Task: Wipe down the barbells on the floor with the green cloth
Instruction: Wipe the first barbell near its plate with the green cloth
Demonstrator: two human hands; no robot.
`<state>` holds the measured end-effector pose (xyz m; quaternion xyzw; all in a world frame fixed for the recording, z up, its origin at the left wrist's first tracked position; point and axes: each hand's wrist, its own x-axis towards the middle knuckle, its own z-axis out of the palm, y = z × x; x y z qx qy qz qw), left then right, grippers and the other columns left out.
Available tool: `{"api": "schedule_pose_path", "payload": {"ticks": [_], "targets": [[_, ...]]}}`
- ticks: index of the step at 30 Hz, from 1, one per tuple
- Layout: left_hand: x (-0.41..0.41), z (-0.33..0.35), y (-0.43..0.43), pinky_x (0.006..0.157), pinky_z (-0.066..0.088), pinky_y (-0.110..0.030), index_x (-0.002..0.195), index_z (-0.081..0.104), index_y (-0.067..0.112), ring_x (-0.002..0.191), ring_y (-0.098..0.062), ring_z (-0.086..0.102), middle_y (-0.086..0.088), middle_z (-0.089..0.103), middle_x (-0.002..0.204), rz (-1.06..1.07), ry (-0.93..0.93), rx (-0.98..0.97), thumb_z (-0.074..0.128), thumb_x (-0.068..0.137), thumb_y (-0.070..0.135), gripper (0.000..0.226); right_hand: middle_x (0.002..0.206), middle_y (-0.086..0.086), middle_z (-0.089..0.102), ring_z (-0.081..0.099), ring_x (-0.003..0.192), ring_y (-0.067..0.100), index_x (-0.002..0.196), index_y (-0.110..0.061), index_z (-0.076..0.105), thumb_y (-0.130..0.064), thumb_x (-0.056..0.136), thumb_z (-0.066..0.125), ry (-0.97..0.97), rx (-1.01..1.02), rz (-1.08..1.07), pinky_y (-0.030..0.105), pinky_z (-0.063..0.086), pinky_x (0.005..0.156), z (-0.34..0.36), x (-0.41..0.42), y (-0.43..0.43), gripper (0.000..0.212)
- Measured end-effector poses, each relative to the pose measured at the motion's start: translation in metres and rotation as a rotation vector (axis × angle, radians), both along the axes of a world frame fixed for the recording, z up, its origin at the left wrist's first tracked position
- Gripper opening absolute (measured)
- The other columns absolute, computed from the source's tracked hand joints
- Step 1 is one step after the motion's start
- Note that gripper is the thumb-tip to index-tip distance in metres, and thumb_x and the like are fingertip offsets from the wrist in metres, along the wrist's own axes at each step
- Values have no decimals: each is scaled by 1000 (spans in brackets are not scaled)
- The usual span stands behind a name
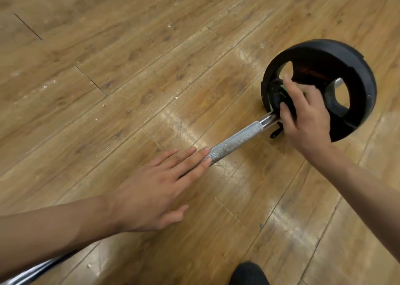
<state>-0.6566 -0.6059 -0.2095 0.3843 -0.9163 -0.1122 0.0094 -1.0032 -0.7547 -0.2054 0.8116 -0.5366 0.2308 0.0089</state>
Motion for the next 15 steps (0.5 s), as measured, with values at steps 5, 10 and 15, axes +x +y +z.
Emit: {"api": "schedule_pose_path", "payload": {"ticks": [5, 10, 15], "targets": [[14, 0, -16, 128, 25, -47, 168, 4, 14, 162, -24, 11, -7, 3, 176, -10, 13, 31, 53, 91, 59, 102, 121, 15, 59, 55, 111, 33, 123, -10, 72, -34, 96, 52, 147, 28, 81, 49, 46, 92, 17, 19, -43, 41], [31, 3, -36, 121, 21, -47, 168, 12, 13, 162, -28, 10, -6, 11, 175, -2, -53, -80, 52, 93, 63, 98, 130, 22, 64, 58, 125, 37, 134, -3, 67, -17, 107, 56, 0, -164, 45, 50, 44, 111, -16, 19, -30, 32], [46, 6, -58, 121, 22, -46, 167, 13, 12, 161, -28, 12, -6, 15, 174, 12, -76, -98, 48, 93, 66, 98, 125, 14, 66, 60, 118, 31, 145, -9, 58, -24, 104, 56, 0, -85, 2, 44, 48, 99, -2, 50, -55, 43]]}}
